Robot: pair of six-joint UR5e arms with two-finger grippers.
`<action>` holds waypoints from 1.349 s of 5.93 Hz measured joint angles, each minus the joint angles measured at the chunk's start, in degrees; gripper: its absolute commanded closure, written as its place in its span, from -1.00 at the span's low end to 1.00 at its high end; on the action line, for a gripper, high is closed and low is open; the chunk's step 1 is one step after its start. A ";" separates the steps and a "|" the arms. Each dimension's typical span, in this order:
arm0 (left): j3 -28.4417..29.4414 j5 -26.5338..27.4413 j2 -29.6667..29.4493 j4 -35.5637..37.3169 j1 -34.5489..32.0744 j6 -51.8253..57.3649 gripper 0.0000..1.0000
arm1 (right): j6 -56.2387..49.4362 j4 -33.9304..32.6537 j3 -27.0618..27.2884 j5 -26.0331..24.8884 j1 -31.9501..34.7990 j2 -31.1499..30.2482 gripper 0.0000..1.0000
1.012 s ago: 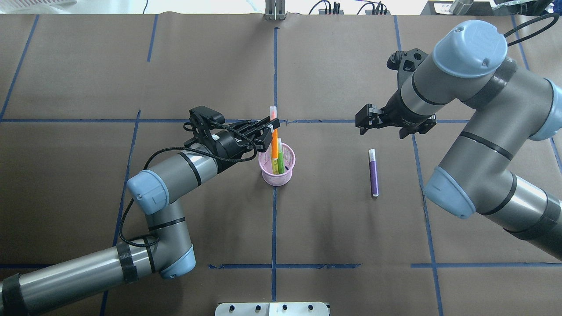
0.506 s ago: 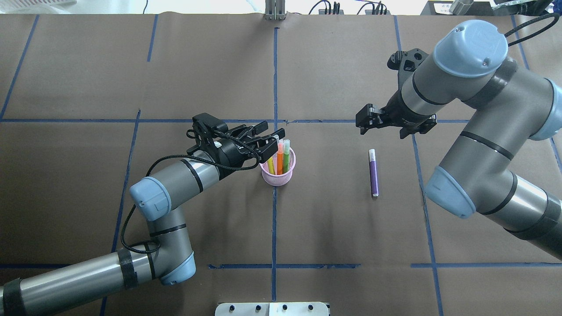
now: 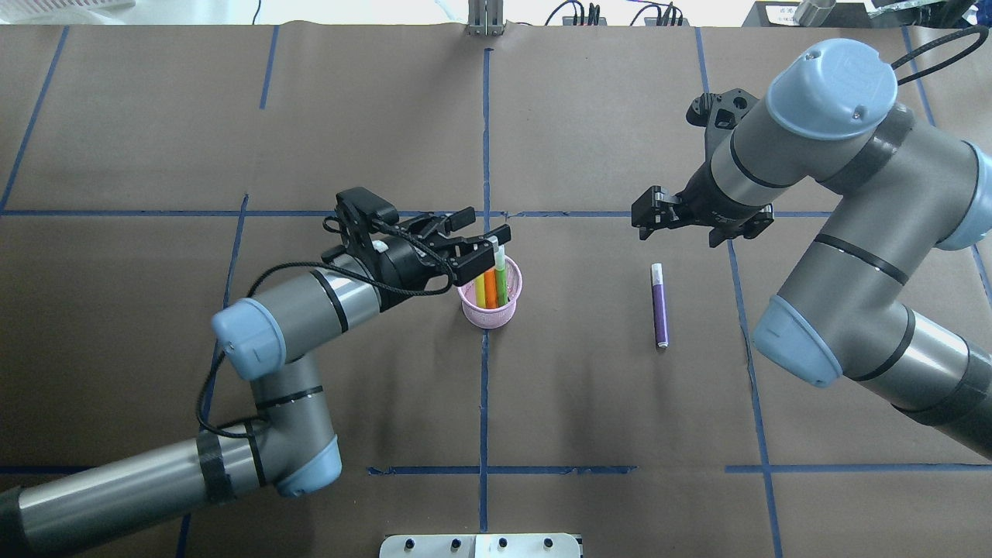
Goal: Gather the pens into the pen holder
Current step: 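Lower the orange marker into the pen cup and open the left gripper, then lower the right gripper over the purple marker while the left withdraws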
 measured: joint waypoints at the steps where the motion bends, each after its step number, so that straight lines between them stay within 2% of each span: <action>1: -3.02 -6.35 1.13 5.42 -3.99 0.02 -0.98 | -0.99 0.00 -0.67 -0.05 -0.23 -0.49 -1.00; 2: -6.61 -14.58 1.63 14.16 -9.14 0.03 -0.98 | -1.57 0.14 -2.26 -0.19 -0.93 -0.35 -1.00; 3: -9.84 -25.31 1.81 24.28 -15.61 0.03 -0.98 | -1.62 2.50 -5.02 -0.36 -1.73 -0.03 -1.00; 4: -11.50 -34.67 2.73 30.79 -21.56 0.09 -0.98 | -1.59 7.82 -9.20 -0.41 -2.38 0.18 -1.00; 5: -12.08 -39.77 4.37 33.17 -25.62 1.27 -0.98 | -1.69 12.57 -12.65 -0.46 -3.09 0.06 -1.00; 8: -12.30 -42.11 8.15 33.83 -28.85 7.08 -0.98 | -1.76 15.23 -15.35 -1.75 -5.40 -0.64 -1.00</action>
